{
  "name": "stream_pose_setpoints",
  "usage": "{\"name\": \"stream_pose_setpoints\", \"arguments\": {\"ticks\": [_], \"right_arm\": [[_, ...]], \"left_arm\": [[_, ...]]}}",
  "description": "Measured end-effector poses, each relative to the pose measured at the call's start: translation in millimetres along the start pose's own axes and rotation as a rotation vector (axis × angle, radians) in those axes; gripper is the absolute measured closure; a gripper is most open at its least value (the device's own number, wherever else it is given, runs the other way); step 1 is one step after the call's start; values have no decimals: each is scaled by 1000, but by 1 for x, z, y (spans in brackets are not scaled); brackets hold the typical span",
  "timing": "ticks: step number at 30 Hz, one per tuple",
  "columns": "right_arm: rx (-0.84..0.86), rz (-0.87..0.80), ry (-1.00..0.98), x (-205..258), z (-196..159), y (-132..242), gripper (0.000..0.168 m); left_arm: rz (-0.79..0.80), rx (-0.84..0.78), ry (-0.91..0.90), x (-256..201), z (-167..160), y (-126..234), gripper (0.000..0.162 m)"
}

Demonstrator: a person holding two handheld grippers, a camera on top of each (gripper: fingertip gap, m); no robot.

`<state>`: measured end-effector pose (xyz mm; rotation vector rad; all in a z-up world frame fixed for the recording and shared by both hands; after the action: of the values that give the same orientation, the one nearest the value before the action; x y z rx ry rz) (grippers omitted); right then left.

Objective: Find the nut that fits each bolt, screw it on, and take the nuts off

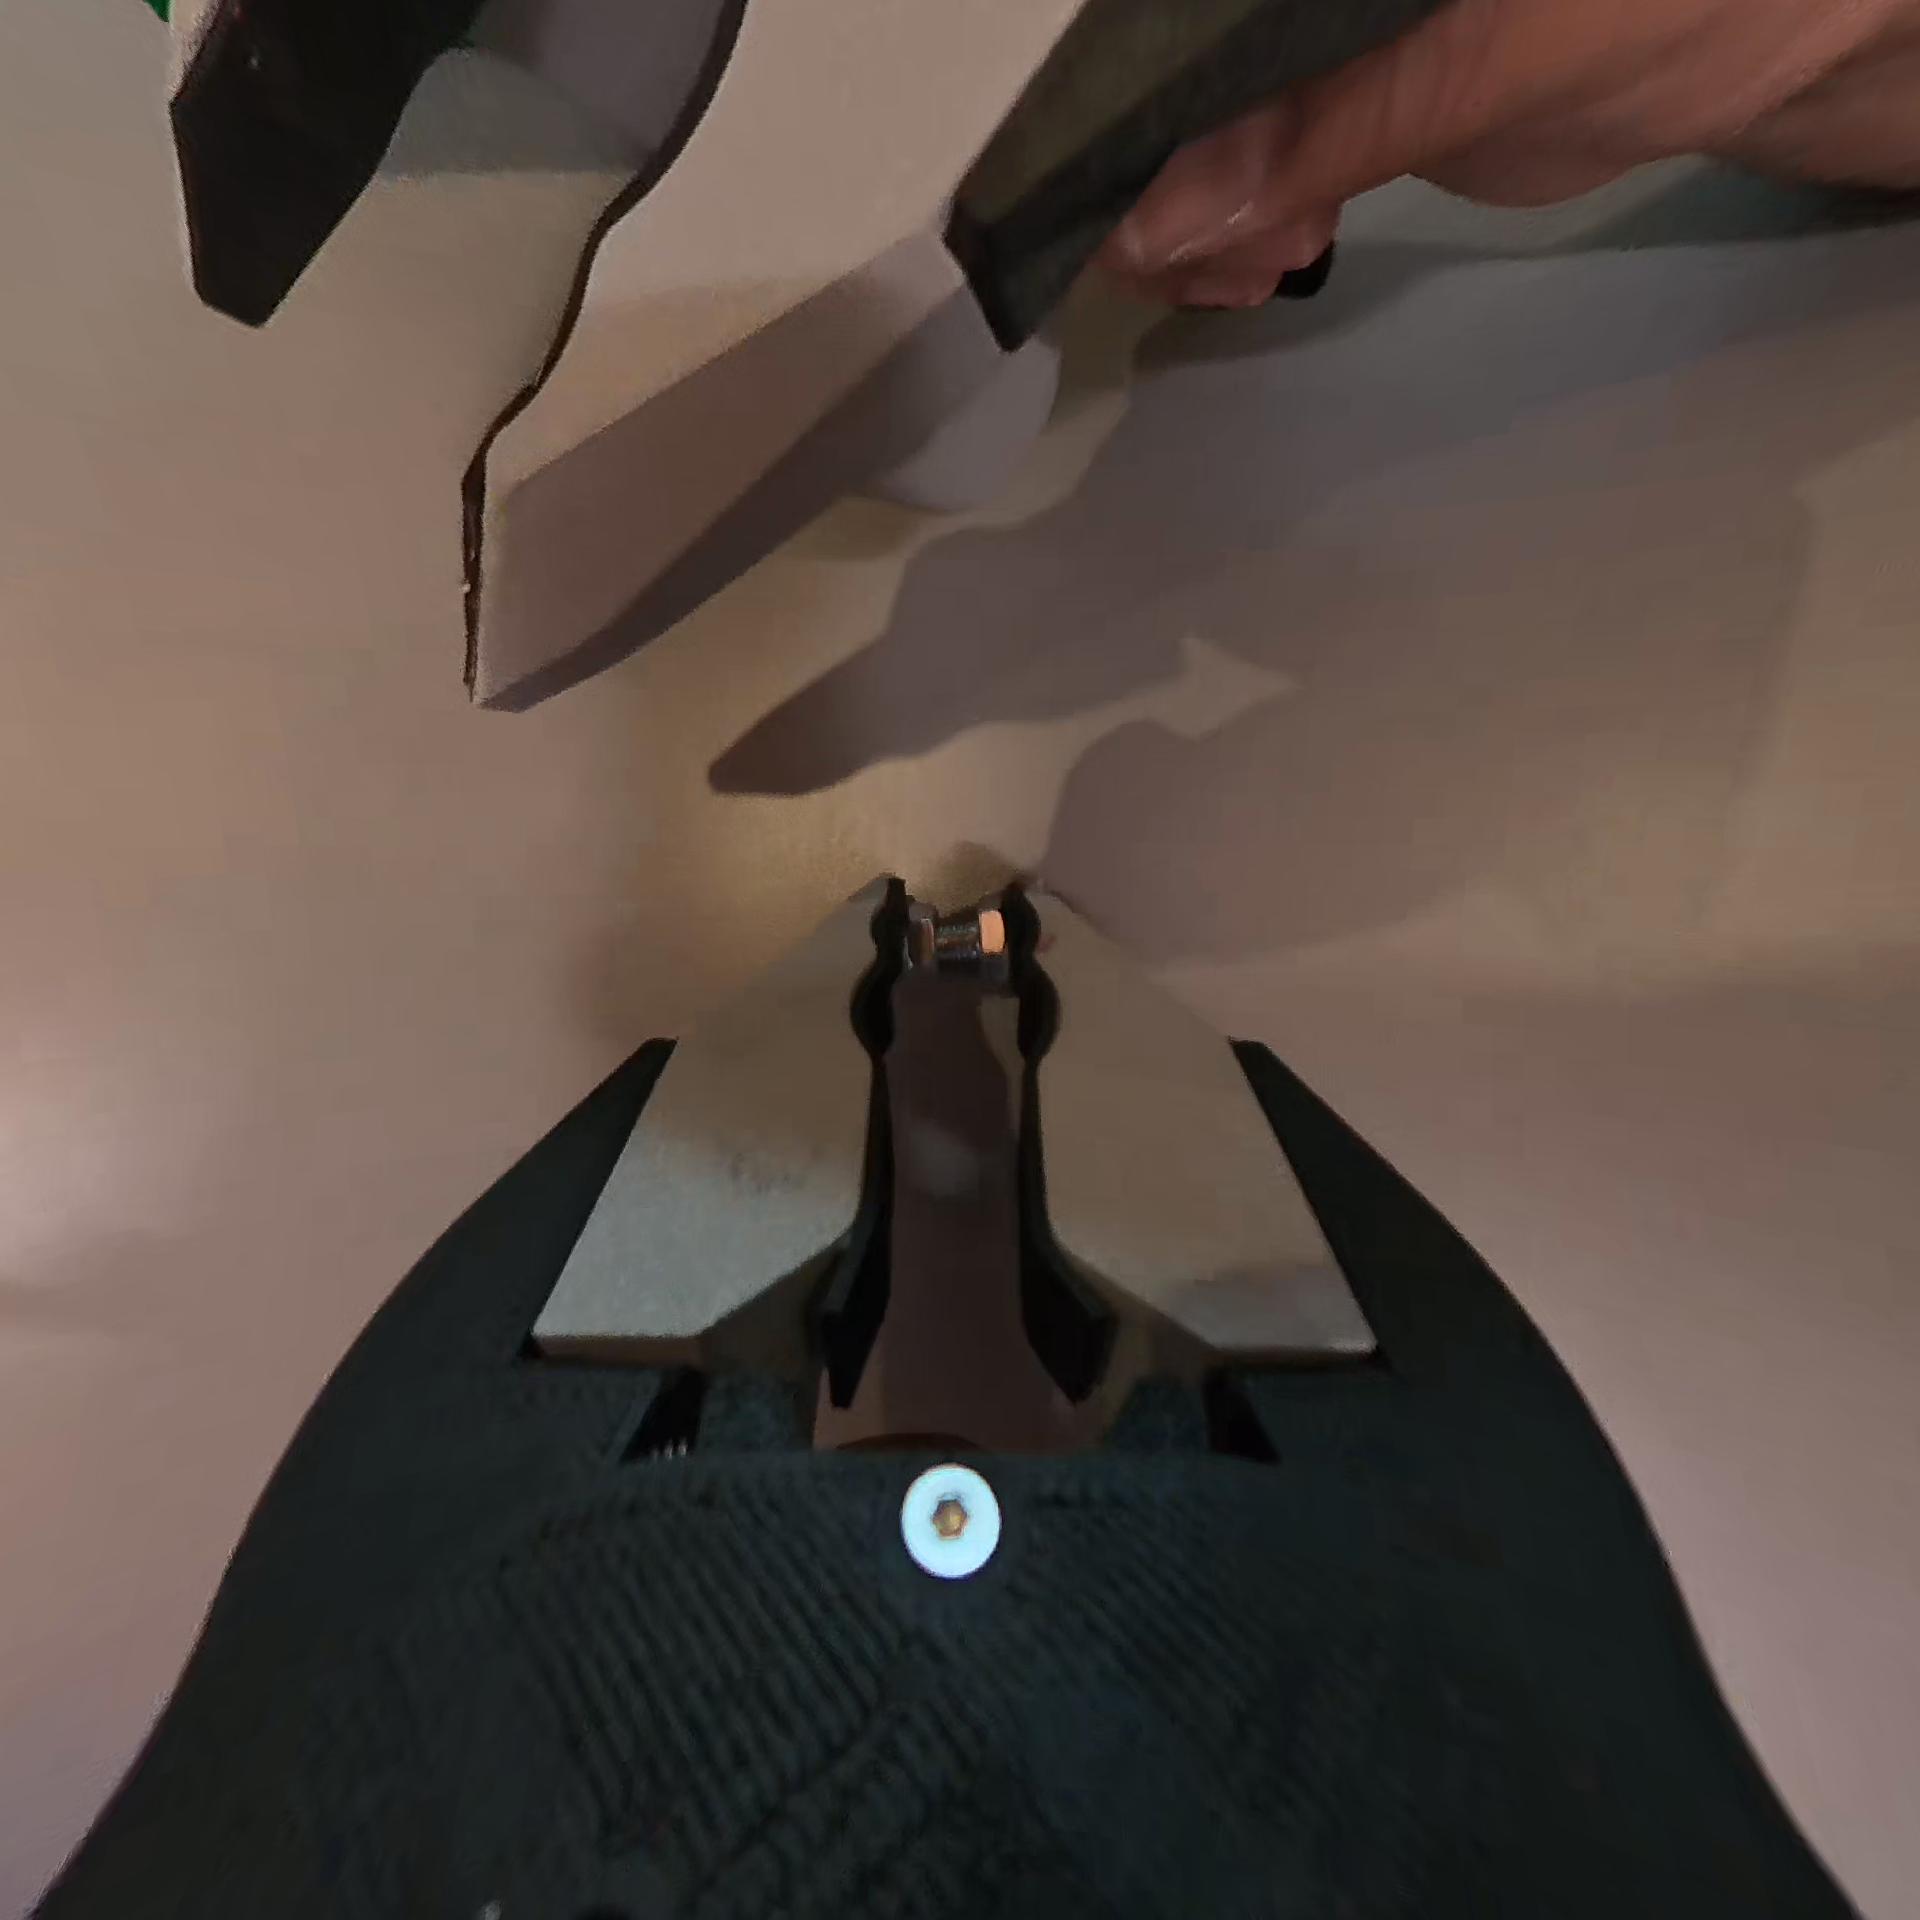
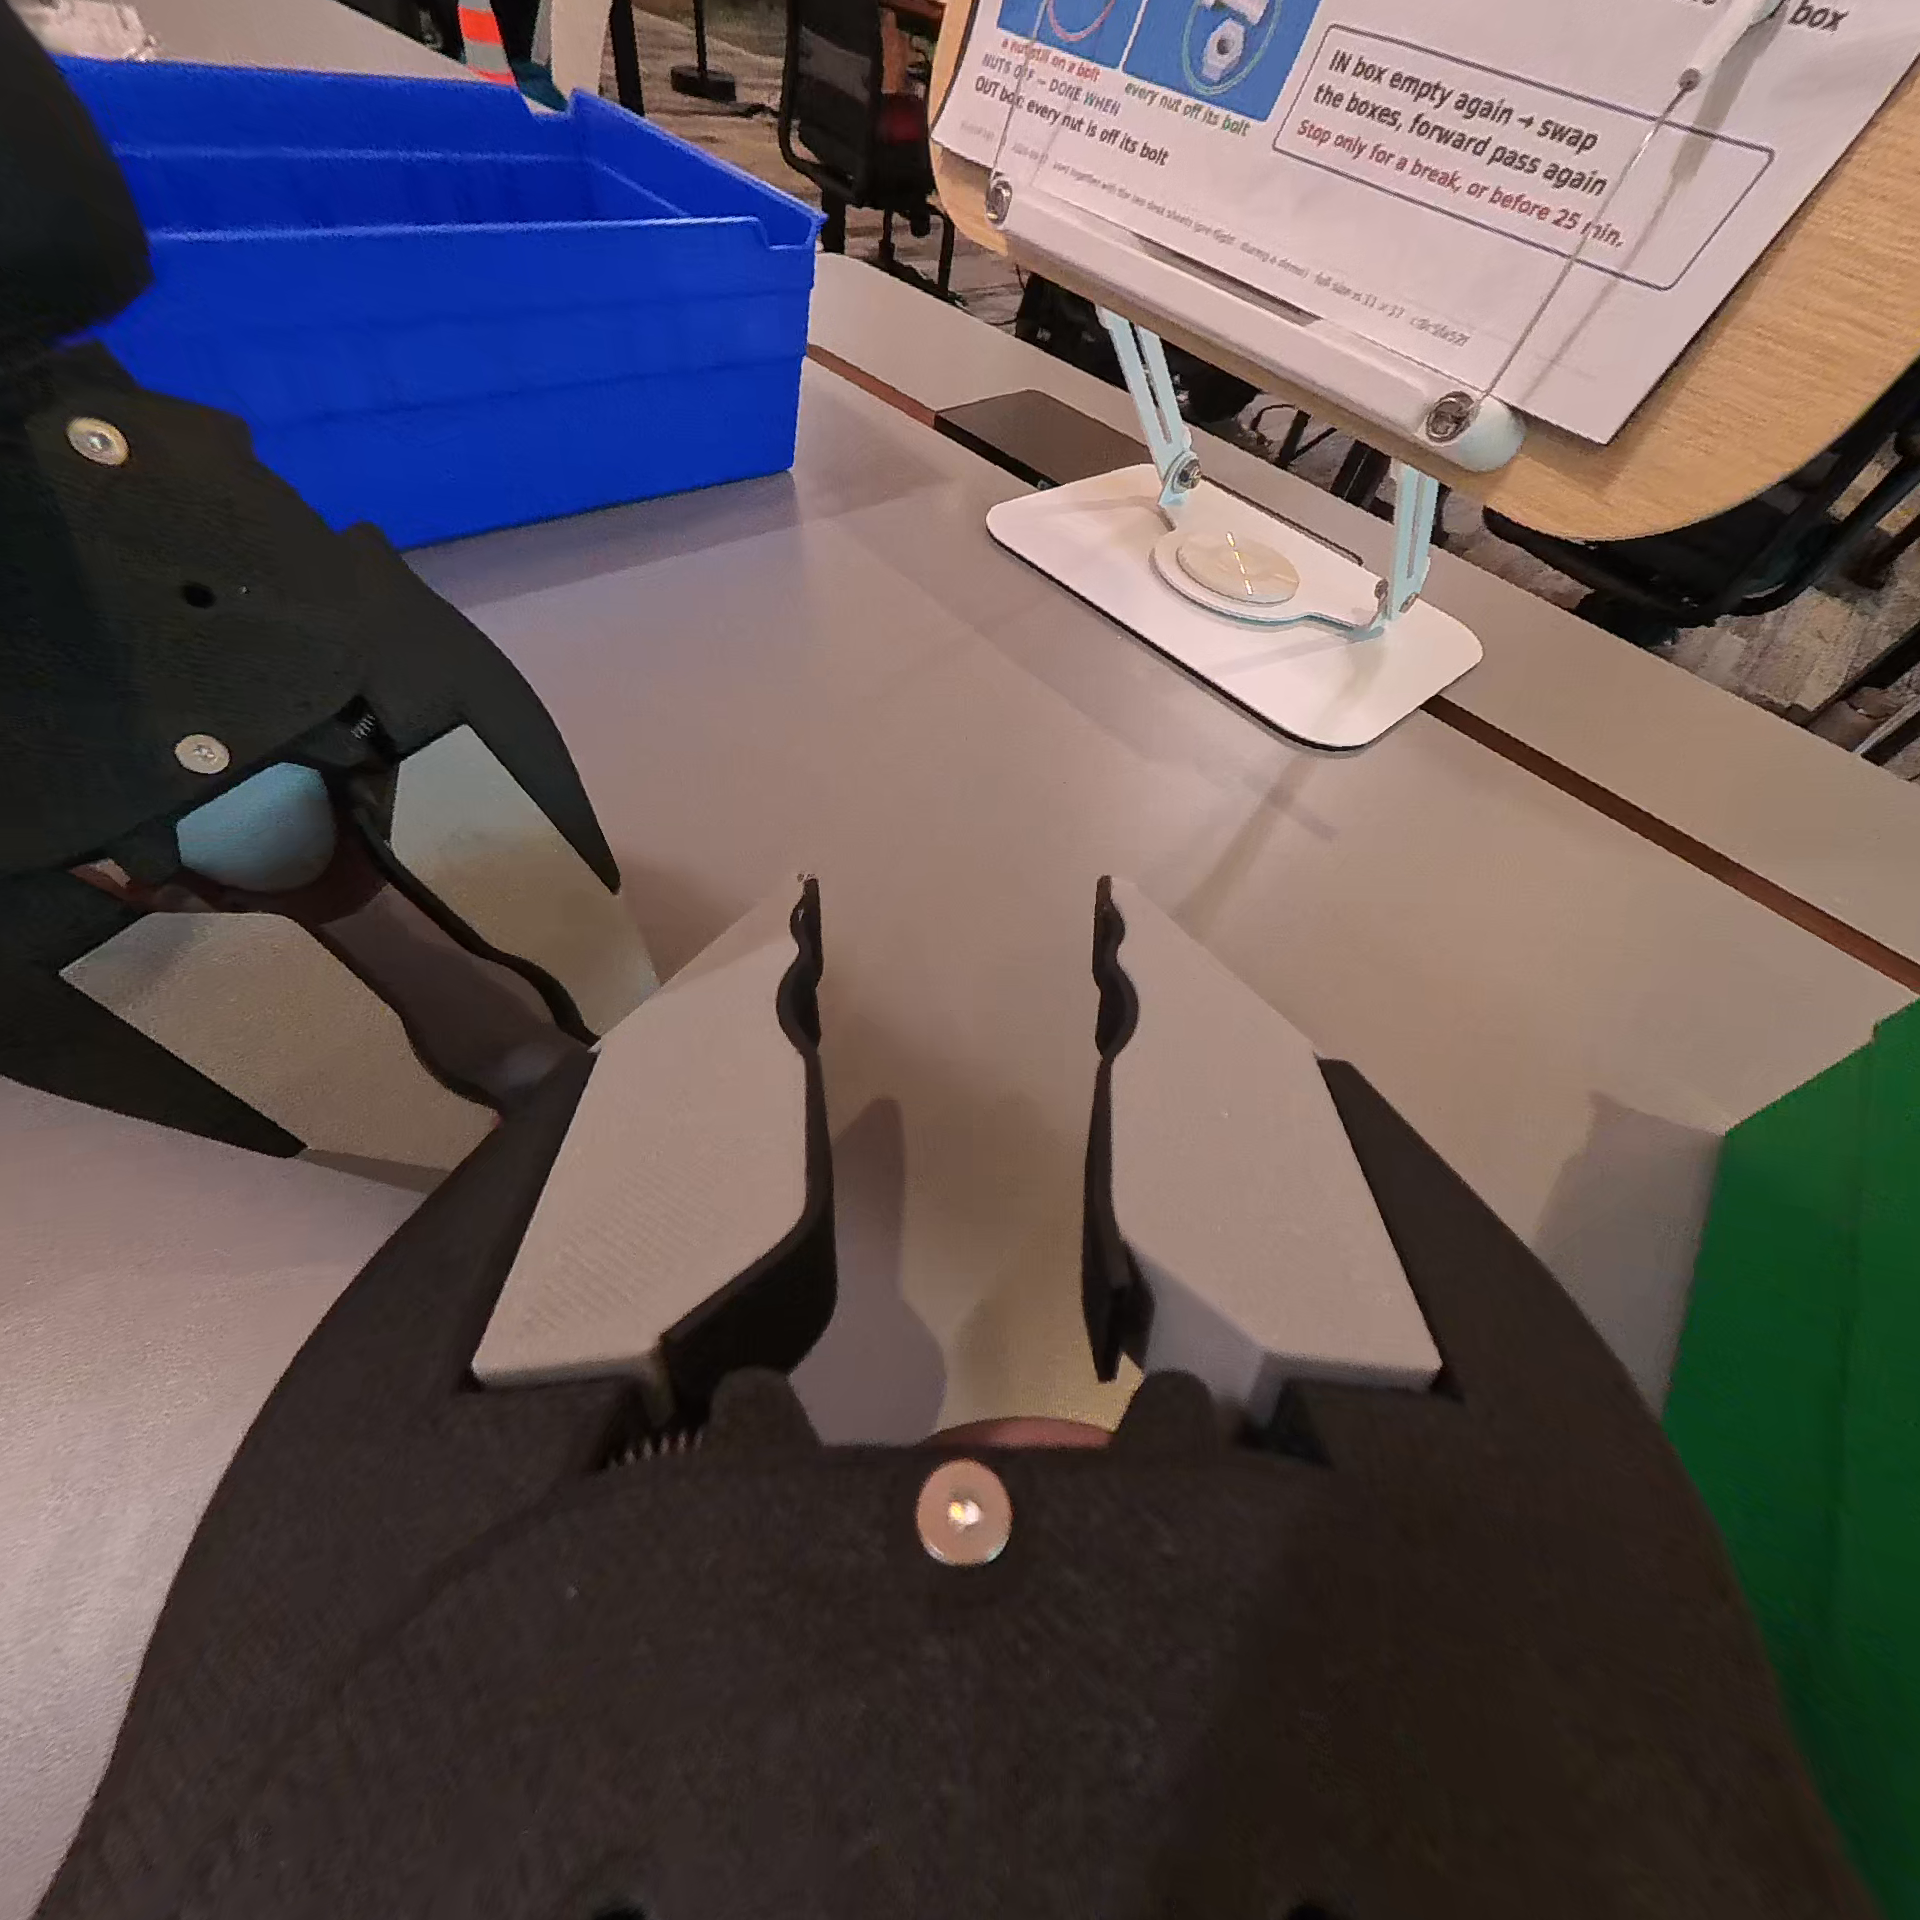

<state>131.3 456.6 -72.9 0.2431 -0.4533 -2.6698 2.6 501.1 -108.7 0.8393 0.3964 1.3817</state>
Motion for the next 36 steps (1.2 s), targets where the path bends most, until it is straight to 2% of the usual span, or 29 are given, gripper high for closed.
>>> {"name": "stream_pose_setpoints", "arguments": {"ticks": [3,7,13,21,36], "right_arm": [[6,3,7,1,0,-1,118],[10,1,8,2,-1,-1,119],[17,-18,12,0,-3,-2,120],[26,-32,-5,-4,-6,-3,120],[27,-36,11,-2,-6,-3,120]], "left_arm": [[-10,-24,8,-2,-3,0,144],[-10,-70,33,-3,-5,3,131],[-3,-86,109,6,-13,3,125],[-18,-183,195,14,-10,17,125],[-8,-209,291,25,-16,18,126]]}}
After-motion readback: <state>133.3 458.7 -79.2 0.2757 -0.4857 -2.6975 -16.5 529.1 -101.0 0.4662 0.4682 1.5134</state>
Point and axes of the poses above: each gripper's, where its closed fingertips meet, y back along the fingers, z out of its top, x = y × z across the jaws, the point moved 10 cm from there along y, back along the fingers, and after that the axes turned 8 degrees about z, right-handed, at the moved point
